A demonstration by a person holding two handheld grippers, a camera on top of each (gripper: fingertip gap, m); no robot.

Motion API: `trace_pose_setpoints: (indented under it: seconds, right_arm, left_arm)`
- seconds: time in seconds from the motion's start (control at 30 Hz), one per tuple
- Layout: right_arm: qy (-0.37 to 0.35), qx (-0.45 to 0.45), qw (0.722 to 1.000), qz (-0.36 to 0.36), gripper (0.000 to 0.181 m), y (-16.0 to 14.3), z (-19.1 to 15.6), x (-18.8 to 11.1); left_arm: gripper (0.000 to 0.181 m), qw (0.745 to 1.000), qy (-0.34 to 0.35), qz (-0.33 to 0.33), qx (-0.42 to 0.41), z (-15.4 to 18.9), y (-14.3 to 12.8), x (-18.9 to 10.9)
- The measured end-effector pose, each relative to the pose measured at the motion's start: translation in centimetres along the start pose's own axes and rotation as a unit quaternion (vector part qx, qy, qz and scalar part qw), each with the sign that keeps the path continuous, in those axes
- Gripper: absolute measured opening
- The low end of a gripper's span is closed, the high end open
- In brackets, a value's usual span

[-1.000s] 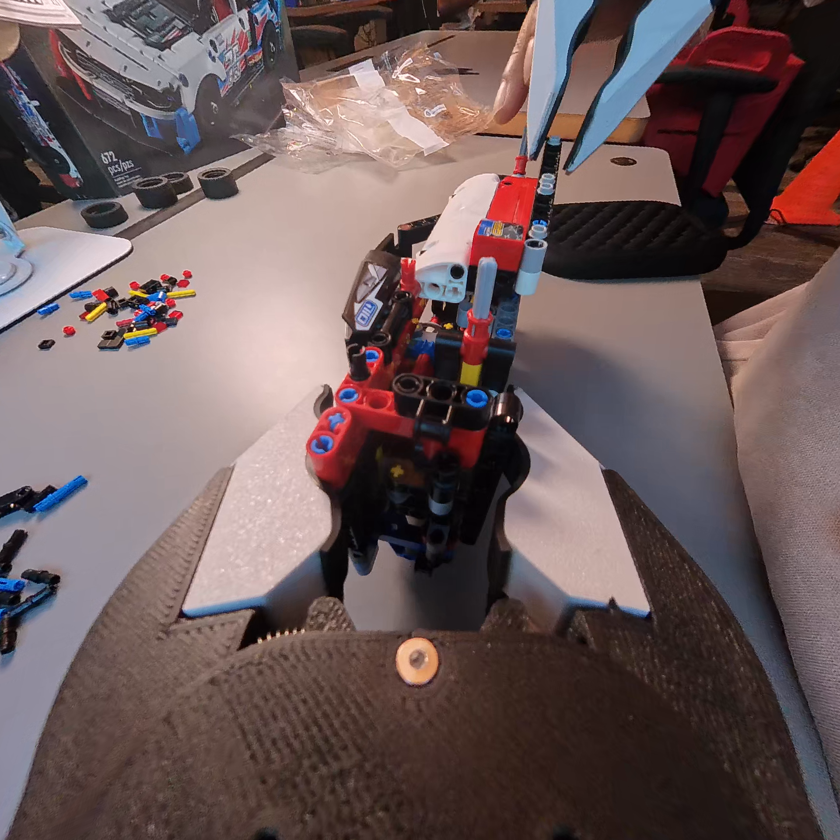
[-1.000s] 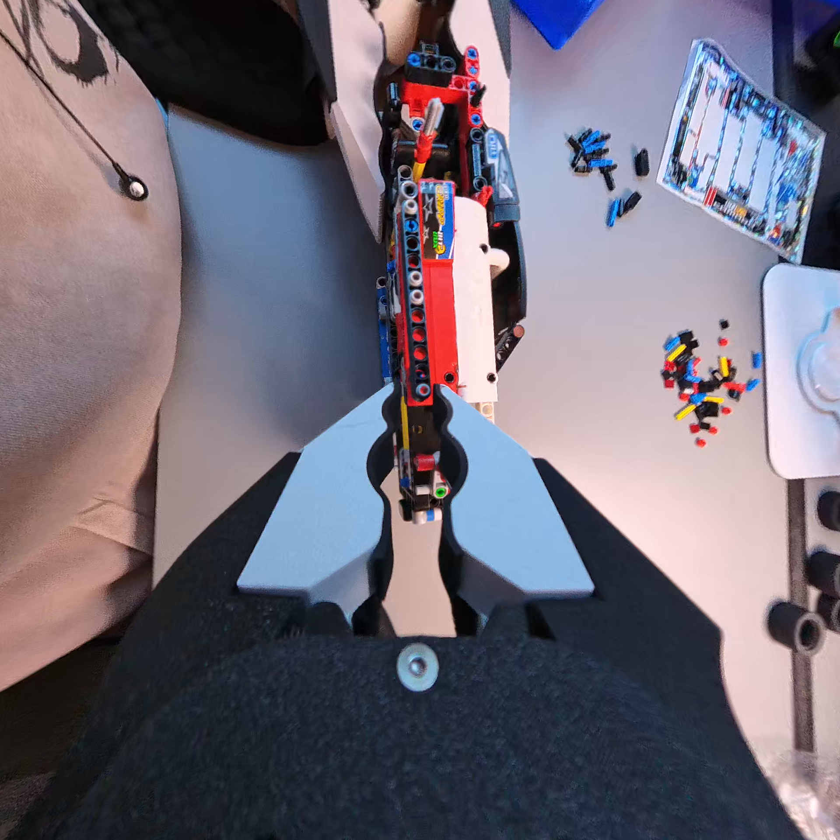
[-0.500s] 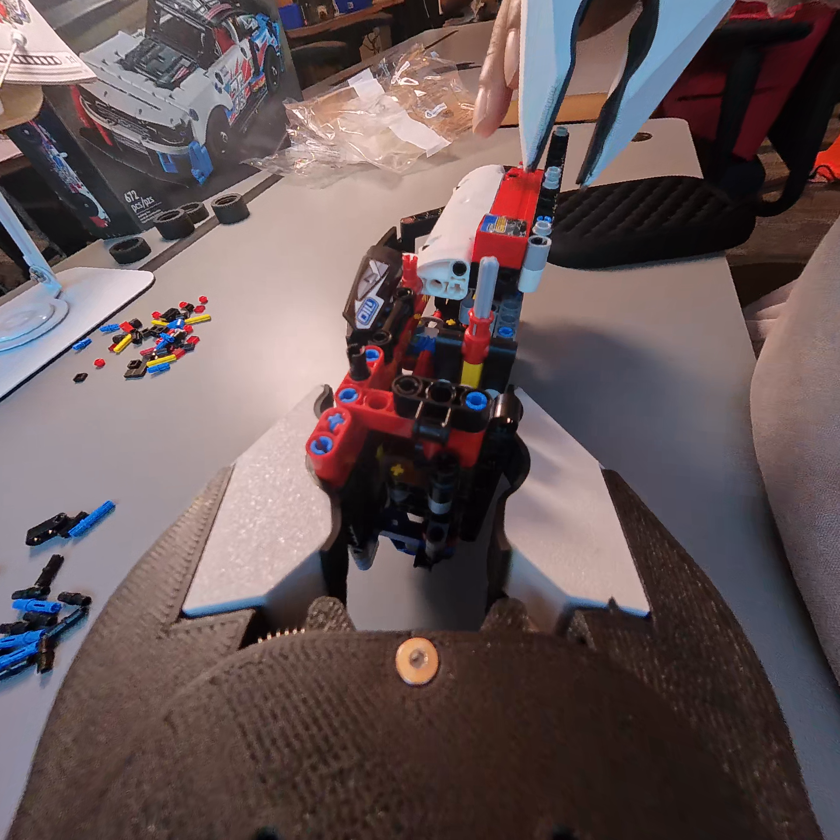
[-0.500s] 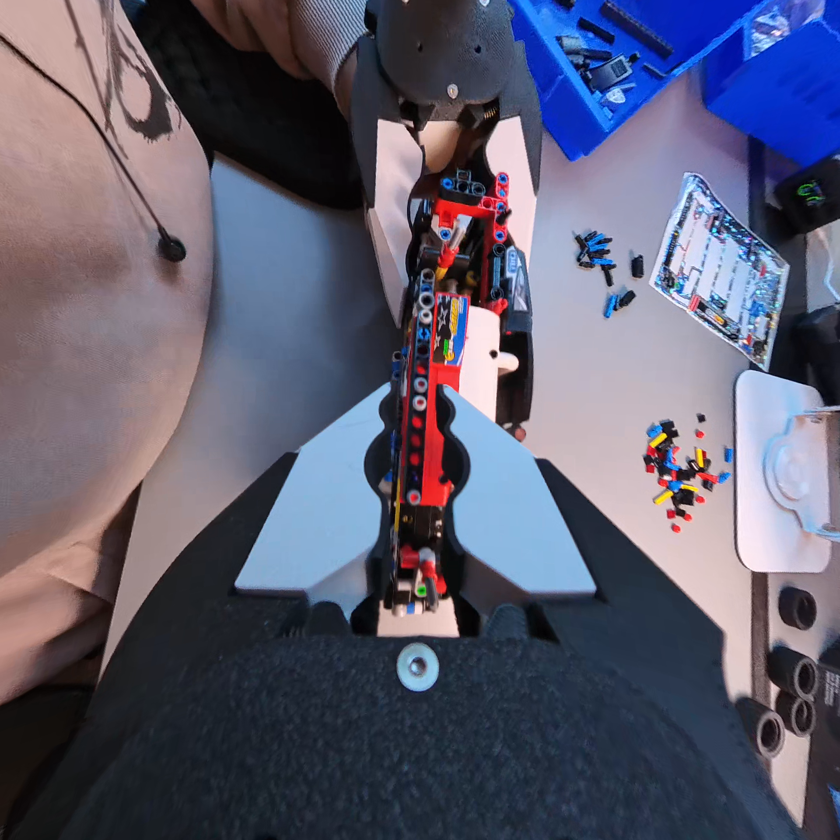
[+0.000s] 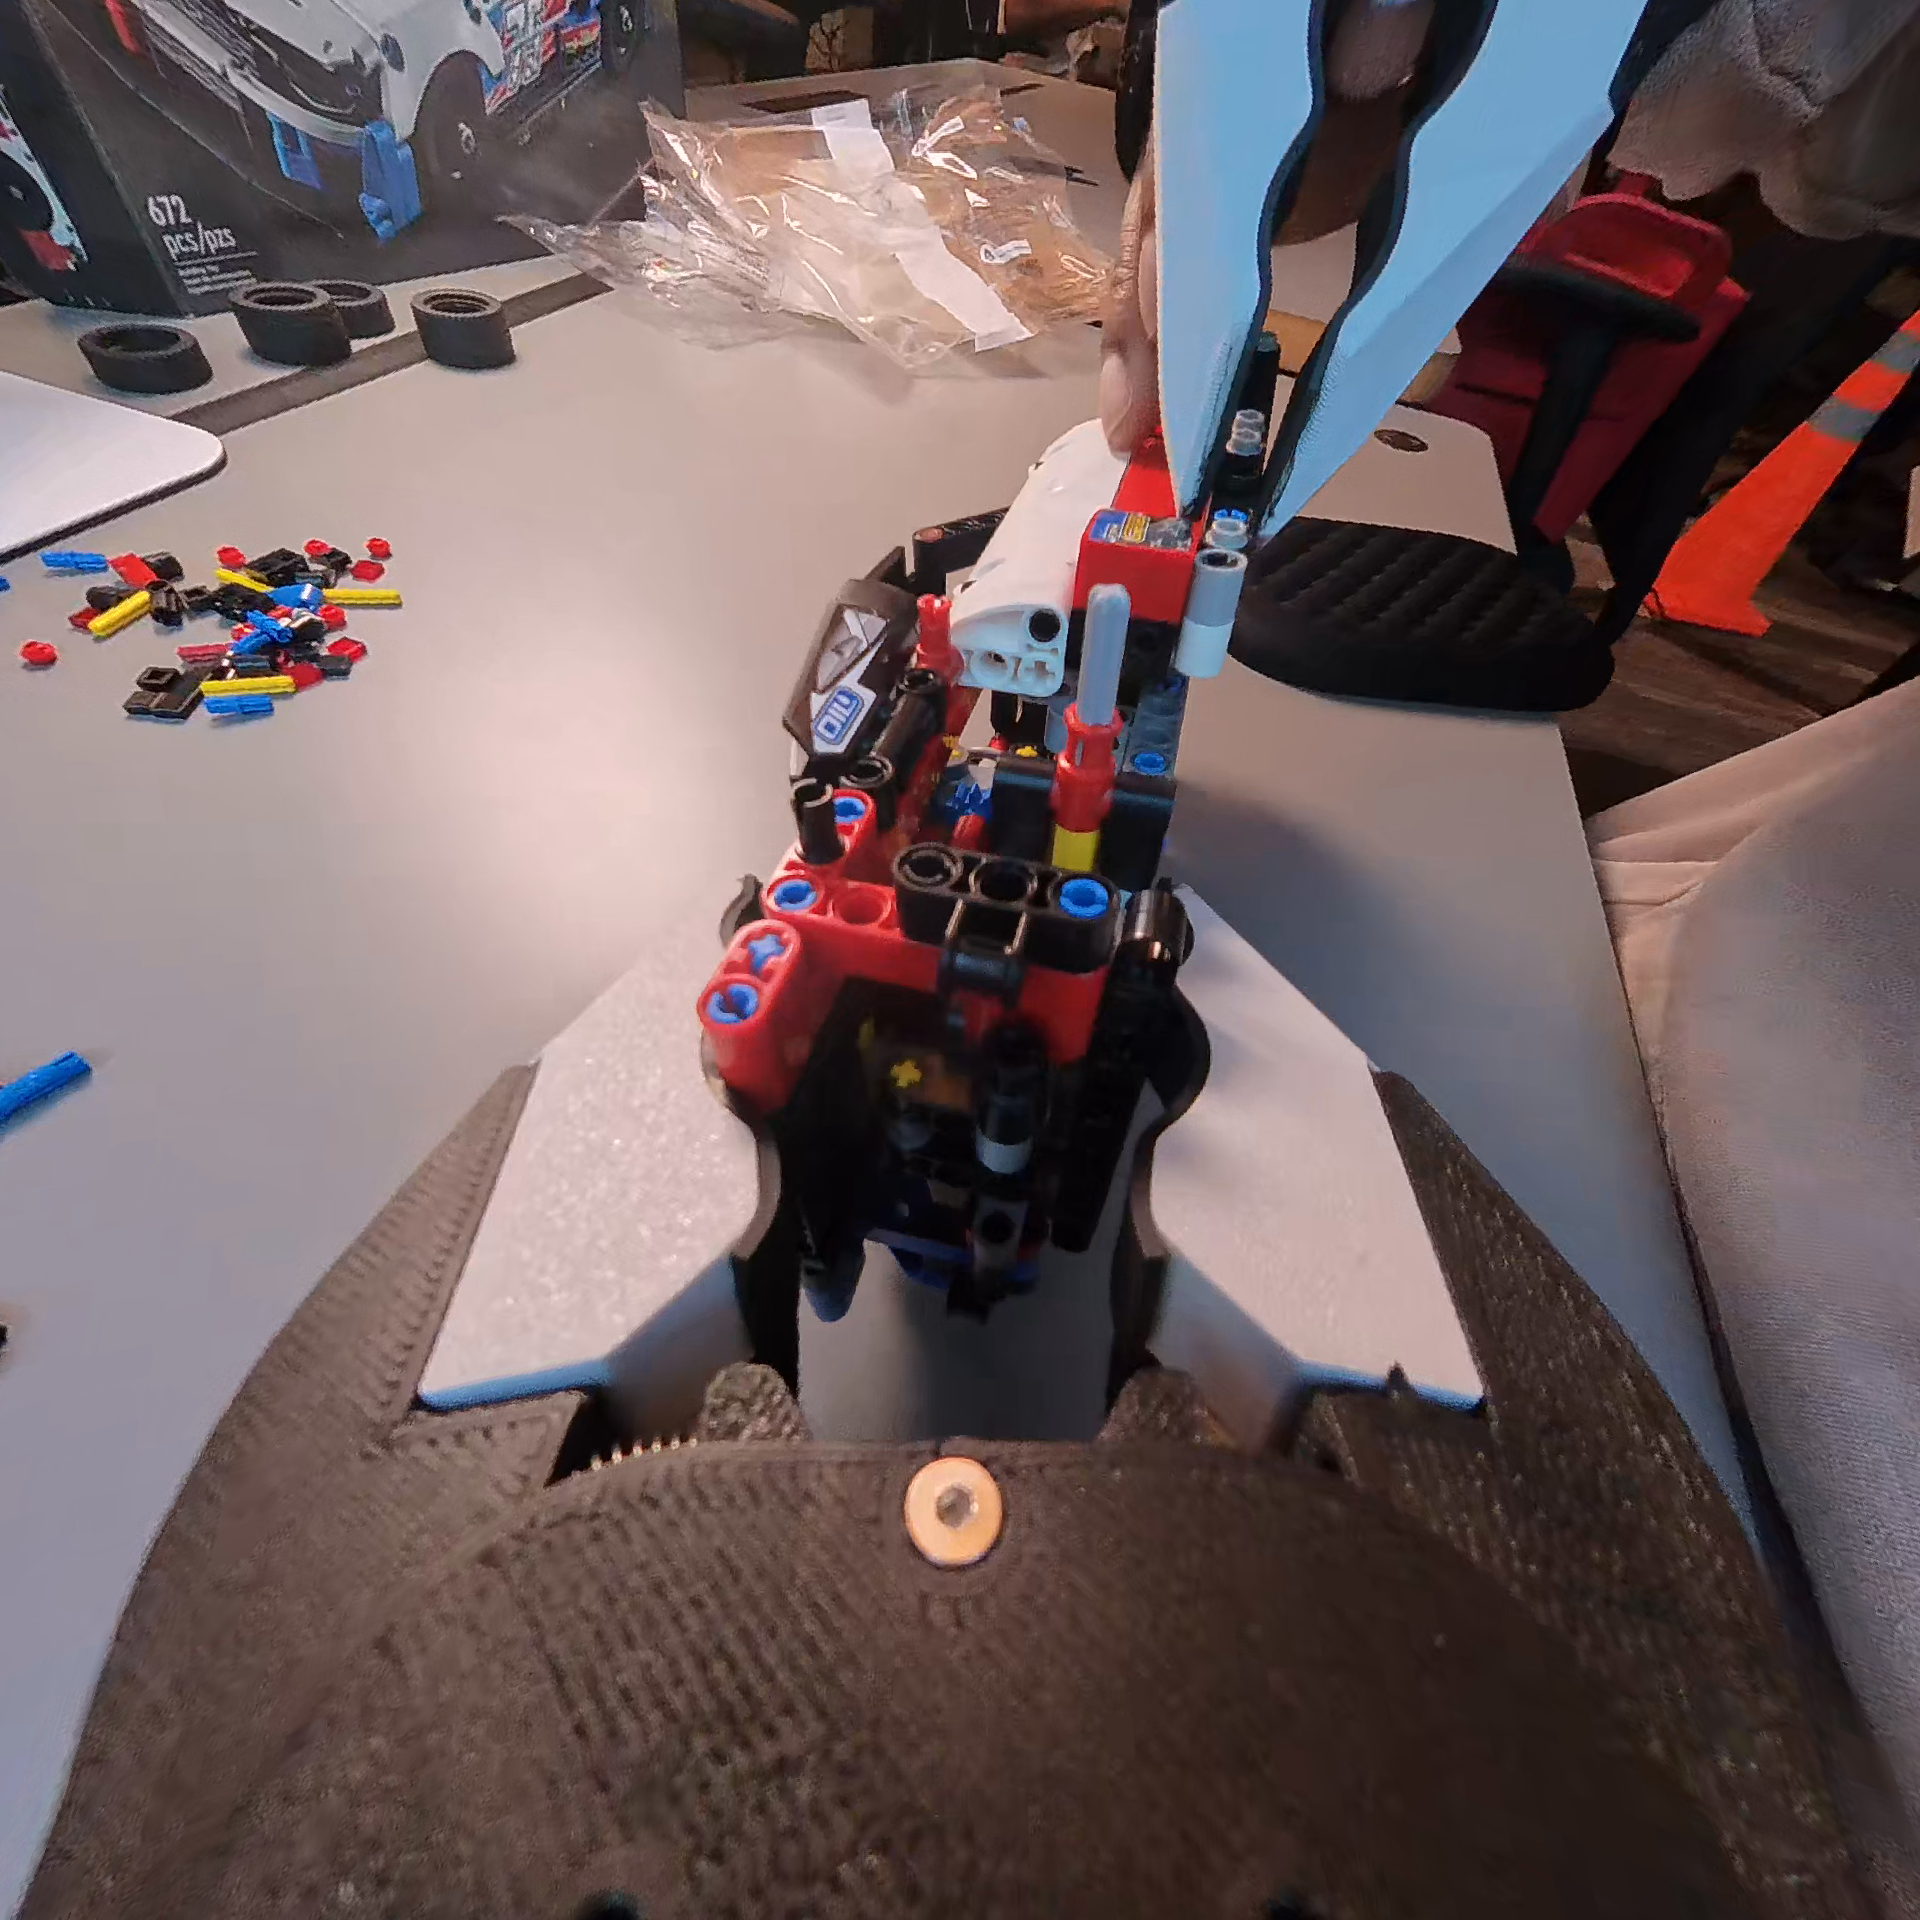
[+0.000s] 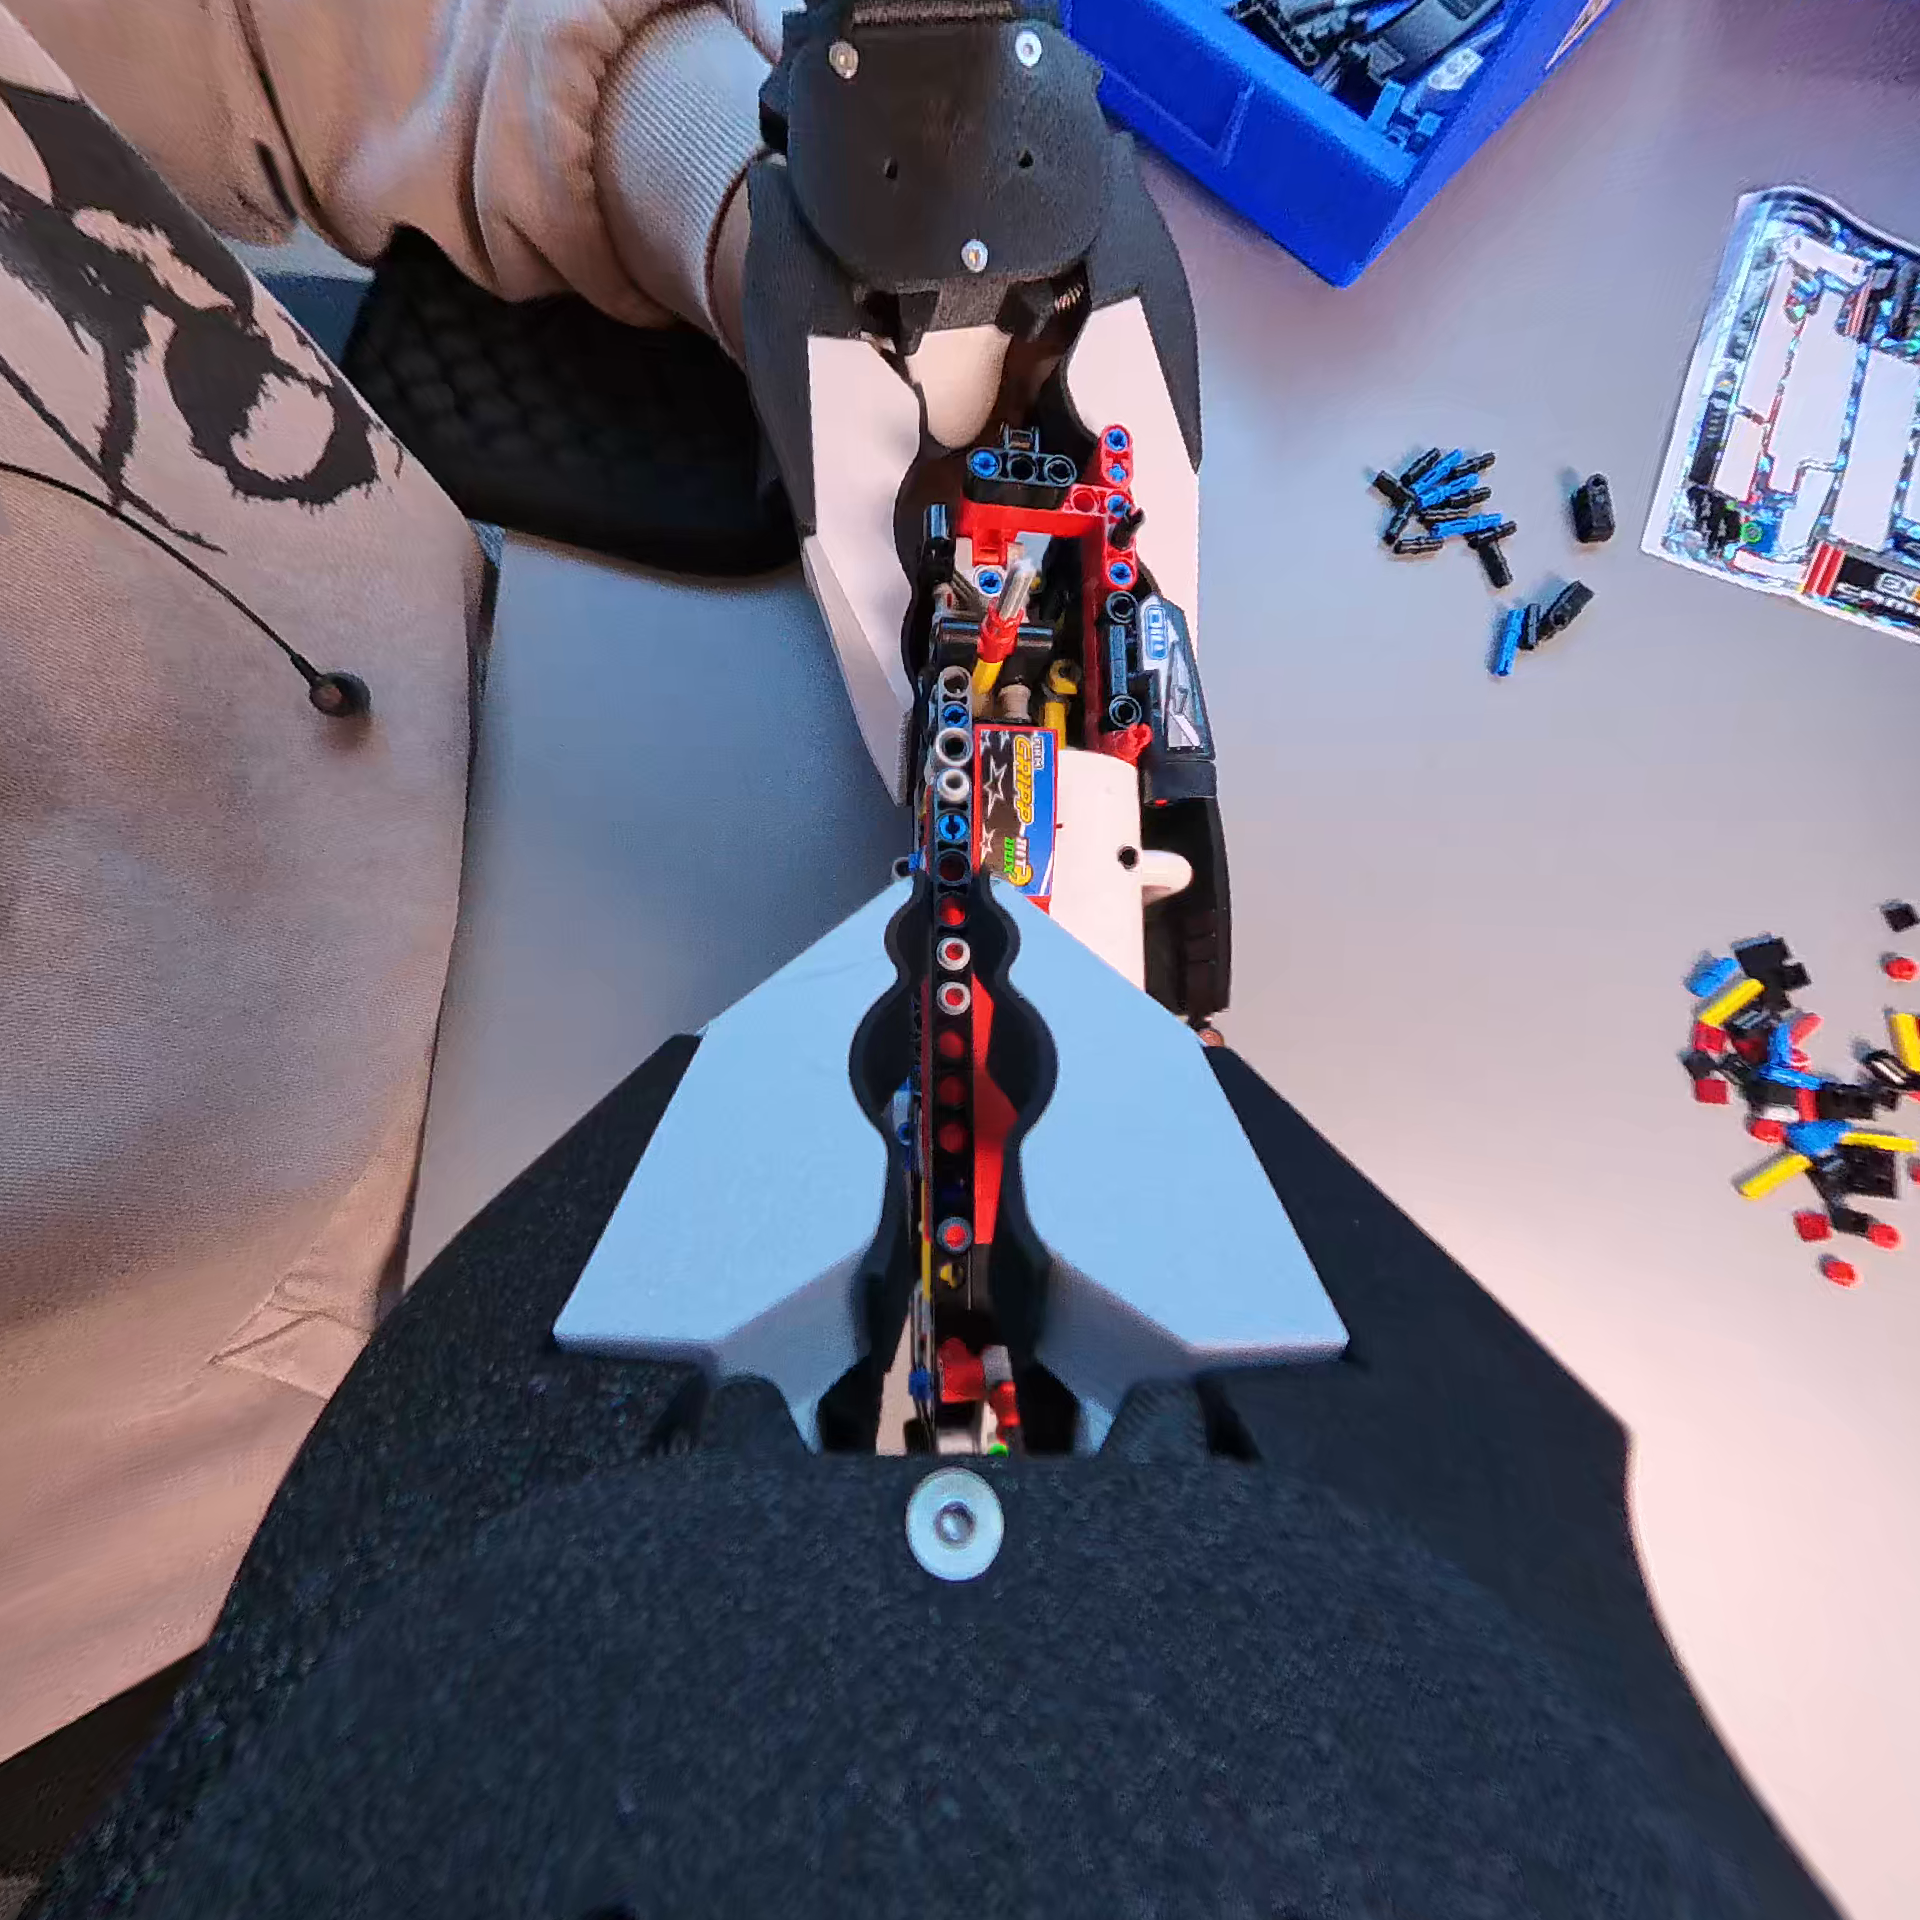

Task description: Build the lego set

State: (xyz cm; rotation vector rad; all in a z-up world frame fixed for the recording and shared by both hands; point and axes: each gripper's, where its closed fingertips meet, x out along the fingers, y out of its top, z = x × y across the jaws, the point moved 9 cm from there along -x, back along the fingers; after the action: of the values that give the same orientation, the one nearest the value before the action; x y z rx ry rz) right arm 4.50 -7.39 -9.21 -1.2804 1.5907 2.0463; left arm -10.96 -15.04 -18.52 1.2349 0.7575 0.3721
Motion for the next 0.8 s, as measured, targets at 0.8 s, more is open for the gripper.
trace_pose_setpoints:
  seconds: [0.8]
  right_arm:
    - [0.042, 0.032, 0.994, 0.100, 0.004, -1.7, 1.1, 0.1]
  left_arm:
    - [0.072, 1.000, -0.011, 0.007, -0.013, -0.3, -0.1, 0.1]
